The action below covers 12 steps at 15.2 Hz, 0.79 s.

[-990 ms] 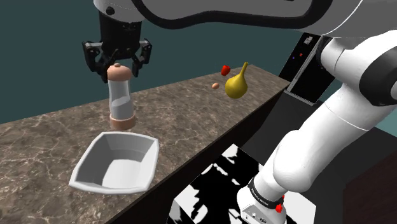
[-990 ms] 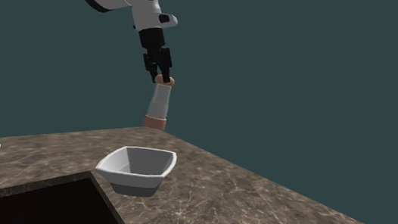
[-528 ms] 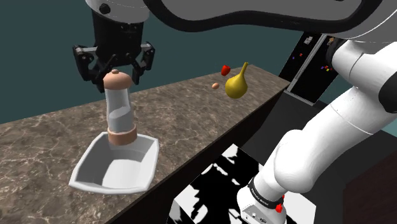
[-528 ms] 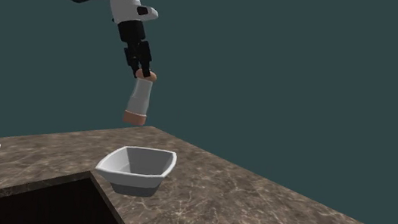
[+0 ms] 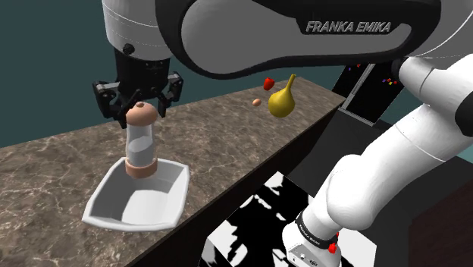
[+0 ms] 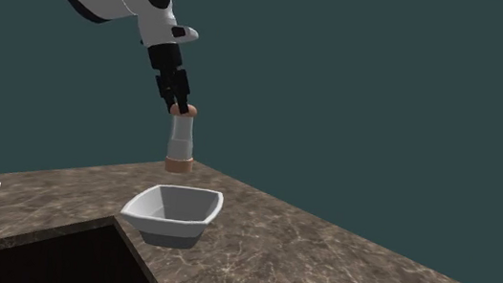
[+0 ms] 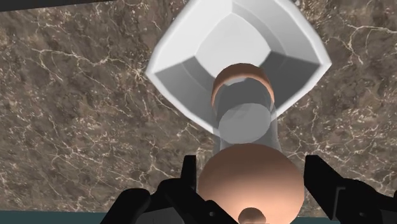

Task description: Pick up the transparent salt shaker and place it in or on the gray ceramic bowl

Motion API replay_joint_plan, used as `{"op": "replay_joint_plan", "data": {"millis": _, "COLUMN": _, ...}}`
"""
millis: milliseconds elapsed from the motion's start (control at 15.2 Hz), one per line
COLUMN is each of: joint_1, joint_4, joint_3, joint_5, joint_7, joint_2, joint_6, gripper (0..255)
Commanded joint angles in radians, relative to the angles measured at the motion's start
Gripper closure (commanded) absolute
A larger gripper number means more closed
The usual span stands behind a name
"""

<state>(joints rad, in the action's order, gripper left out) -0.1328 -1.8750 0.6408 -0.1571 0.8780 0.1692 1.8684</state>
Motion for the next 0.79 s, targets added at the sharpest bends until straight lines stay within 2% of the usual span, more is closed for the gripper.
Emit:
{"op": "replay_joint_plan", "data": {"millis": 0, "joint_1": -0.001, "joint_4": -0.029, "joint_3": 0.001, "joint_5": 0.000, "joint_7": 0.006, "joint_2": 0.002, "joint_6": 0.028, "gripper": 255}}
{"op": "replay_joint_plan", "data": {"millis": 726, "joint_1": -0.002, "joint_4": -0.163, "joint_3": 0.009, "joint_5": -0.019, "joint_7": 0.044, "joint_2": -0.012, "joint_6": 0.169, "gripper": 255}}
